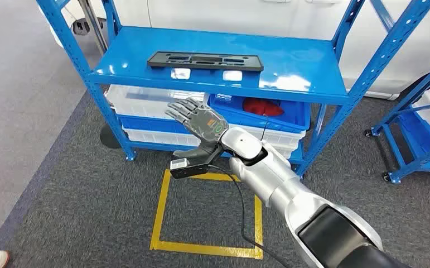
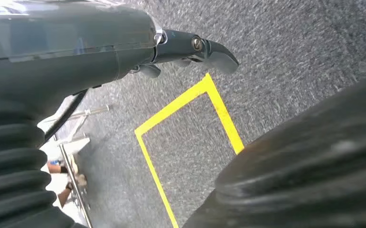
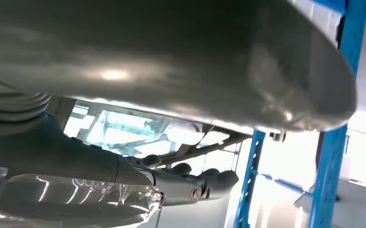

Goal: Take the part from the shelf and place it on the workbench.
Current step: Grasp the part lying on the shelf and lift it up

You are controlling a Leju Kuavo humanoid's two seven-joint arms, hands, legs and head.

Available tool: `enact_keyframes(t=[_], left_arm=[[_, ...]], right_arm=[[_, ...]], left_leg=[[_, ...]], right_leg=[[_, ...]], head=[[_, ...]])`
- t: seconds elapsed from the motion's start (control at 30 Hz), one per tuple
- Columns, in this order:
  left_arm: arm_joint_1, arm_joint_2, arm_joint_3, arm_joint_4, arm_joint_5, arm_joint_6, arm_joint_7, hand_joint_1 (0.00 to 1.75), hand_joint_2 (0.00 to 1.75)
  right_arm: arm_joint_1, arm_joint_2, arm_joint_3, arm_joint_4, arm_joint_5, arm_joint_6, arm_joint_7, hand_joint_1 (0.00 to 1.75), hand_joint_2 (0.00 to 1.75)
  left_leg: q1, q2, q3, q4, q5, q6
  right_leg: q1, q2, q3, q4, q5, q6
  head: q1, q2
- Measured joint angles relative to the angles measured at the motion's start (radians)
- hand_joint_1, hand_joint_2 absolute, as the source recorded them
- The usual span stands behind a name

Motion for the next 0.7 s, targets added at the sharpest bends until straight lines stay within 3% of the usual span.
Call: enact_keyframes(t=[0.1,0.13,0.2,0.23,0.27,0.3,0.33,0.4,0.43,0.5,0.6,0.63,0.7], left_arm=[[0.000,-0.001,0.000,0.000,0.000,0.000,0.001,0.00,0.00],[0.000,-0.001,0.000,0.000,0.000,-0.001,0.002,0.00,0.00],[0.000,-0.001,0.000,0.000,0.000,-0.001,0.004,0.00,0.00],[0.000,-0.001,0.000,0.000,0.000,-0.001,0.006,0.00,0.00],[0.000,-0.001,0.000,0.000,0.000,-0.002,0.008,0.00,0.00],[0.000,-0.001,0.001,0.000,0.000,-0.002,0.010,0.00,0.00],[0.000,-0.002,0.001,0.000,0.000,-0.002,0.012,0.00,0.00],[0.000,-0.006,0.002,0.001,0.001,-0.001,0.015,0.00,0.00],[0.000,-0.007,0.003,0.001,0.002,-0.001,0.016,0.00,0.00],[0.000,-0.008,0.005,0.002,0.003,0.000,0.017,0.00,0.00],[0.001,-0.005,0.006,0.002,0.003,0.000,0.016,0.00,0.00],[0.001,-0.004,0.006,0.003,0.003,-0.001,0.016,0.00,0.00],[-0.002,-0.003,0.006,0.004,0.003,-0.002,0.014,0.00,0.00]], right_arm=[[-0.001,-0.001,0.001,0.000,0.000,-0.004,0.000,0.00,0.00],[-0.001,-0.002,0.001,0.000,-0.001,-0.006,0.000,0.00,0.00],[0.001,-0.003,0.002,0.001,-0.002,-0.009,0.000,0.00,0.00],[0.005,-0.005,0.002,0.002,-0.002,-0.009,0.001,0.00,0.00],[0.008,-0.006,0.002,0.002,-0.002,-0.010,0.002,0.00,0.00],[0.011,-0.007,0.003,0.002,-0.001,-0.010,0.003,0.00,0.00],[0.011,-0.008,0.003,0.003,0.000,-0.009,0.006,0.00,0.00],[0.005,-0.008,0.003,0.003,0.002,-0.009,0.010,0.00,0.00],[0.001,-0.008,0.003,0.003,0.003,-0.009,0.012,0.00,0.00],[-0.005,-0.010,0.003,0.003,0.002,-0.009,0.016,0.00,0.00],[-0.010,-0.013,0.001,0.001,-0.002,-0.011,0.021,0.00,0.00],[-0.013,-0.014,0.000,0.000,-0.003,-0.014,0.021,0.00,0.00],[-0.016,-0.017,0.000,0.000,-0.005,-0.019,0.021,0.00,0.00]], left_leg=[[0.002,0.000,0.006,-0.003,-0.004,0.016],[0.002,0.001,0.009,-0.004,-0.007,0.022],[-0.001,0.001,0.014,-0.004,-0.013,0.032],[-0.003,0.001,0.018,-0.004,-0.017,0.036],[-0.005,0.000,0.023,-0.004,-0.021,0.038],[-0.008,-0.002,0.030,-0.004,-0.026,0.040],[-0.012,-0.003,0.039,-0.004,-0.033,0.041],[-0.018,-0.005,0.056,-0.006,-0.047,0.040],[-0.019,-0.005,0.060,-0.007,-0.052,0.038],[-0.019,-0.005,0.064,-0.014,-0.059,0.031],[-0.024,0.000,0.076,-0.014,-0.071,0.018],[-0.023,0.001,0.063,0.017,-0.083,0.012],[-0.014,0.001,-0.014,0.143,-0.118,-0.005]], right_leg=[[-0.003,-0.002,-0.012,0.034,-0.019,0.010],[-0.004,-0.003,-0.034,0.078,-0.038,0.014],[-0.004,-0.005,-0.111,0.211,-0.084,0.018],[-0.003,-0.006,-0.150,0.268,-0.095,0.016],[-0.001,-0.006,-0.176,0.295,-0.086,0.012],[0.003,-0.006,-0.183,0.283,-0.058,0.006],[0.008,-0.005,-0.171,0.234,-0.013,-0.005],[0.022,0.000,-0.125,0.101,0.068,-0.034],[0.029,0.002,-0.104,0.050,0.086,-0.046],[0.035,0.004,-0.087,0.013,0.078,-0.057],[0.019,0.002,-0.050,-0.027,0.068,-0.052],[0.013,0.001,-0.034,-0.040,0.066,-0.048],[0.008,0.001,-0.011,-0.048,0.053,-0.044]], head=[[0.000,0.000],[0.000,0.000],[0.000,0.000],[0.000,0.000],[0.000,0.000],[0.000,0.000],[0.000,0.000],[0.000,0.000],[0.000,0.000],[0.000,0.000],[0.000,0.000],[-0.001,0.000],[-0.001,0.000]])
